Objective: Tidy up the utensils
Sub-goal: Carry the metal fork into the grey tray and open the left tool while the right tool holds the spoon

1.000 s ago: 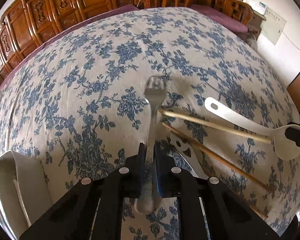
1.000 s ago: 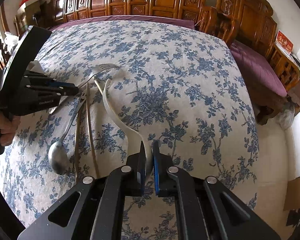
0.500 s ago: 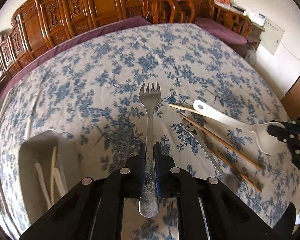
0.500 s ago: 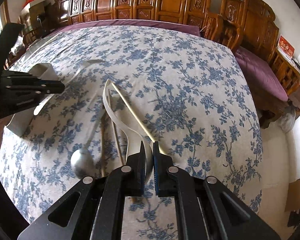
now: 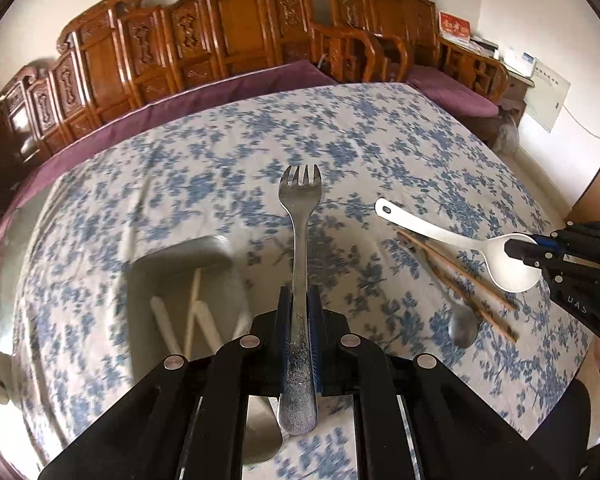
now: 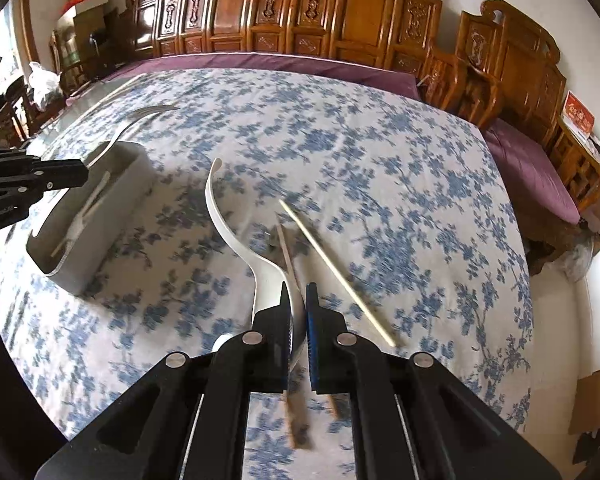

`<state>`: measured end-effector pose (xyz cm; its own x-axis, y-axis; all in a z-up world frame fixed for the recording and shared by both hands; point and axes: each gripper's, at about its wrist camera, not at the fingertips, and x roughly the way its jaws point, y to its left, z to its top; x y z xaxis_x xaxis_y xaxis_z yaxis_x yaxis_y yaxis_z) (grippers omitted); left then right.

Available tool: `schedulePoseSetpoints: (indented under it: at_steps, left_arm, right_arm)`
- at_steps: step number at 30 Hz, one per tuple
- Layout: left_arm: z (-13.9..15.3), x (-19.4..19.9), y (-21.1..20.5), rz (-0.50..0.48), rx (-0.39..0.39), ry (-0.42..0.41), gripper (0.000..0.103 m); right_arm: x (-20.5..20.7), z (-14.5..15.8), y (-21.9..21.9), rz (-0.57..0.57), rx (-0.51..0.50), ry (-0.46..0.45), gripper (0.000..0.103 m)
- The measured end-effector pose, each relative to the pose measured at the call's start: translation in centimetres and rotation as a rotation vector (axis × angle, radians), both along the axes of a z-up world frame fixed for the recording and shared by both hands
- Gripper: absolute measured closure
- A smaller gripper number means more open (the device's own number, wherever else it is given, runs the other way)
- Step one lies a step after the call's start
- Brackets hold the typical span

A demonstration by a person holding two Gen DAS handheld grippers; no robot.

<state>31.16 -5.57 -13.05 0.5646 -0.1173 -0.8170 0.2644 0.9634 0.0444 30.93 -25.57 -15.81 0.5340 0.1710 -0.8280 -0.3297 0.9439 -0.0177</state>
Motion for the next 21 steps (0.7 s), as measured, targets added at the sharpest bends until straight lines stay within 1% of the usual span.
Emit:
schedulePoseSetpoints:
  at_steps: [5,11,16,21]
  left_arm:
    - [0.4,-1.4,3.1,0.032,0.005,-0.003,0.095]
    - [-0.3,-2.5,6.3,0.069,0.008,0.008,0.095]
    - [-2.2,-2.6,8.5,0.092,0.015,0.045,0.095]
    - [-4.8,-1.7,9.7,0.127,0.011,0.099,0.095]
  right_arm:
    - [-0.7,0.7,3.2,0.034,0.008,-0.008,0.095]
    - [-1.5,0.5,6.9,0.073,0.007,-0.004,0.095]
    - [-1.9,0.1,9.1,0.086,0.014,0.008,0.095]
    - [-2.0,0.1,10.6,0.062,0.047,0.028,0.095]
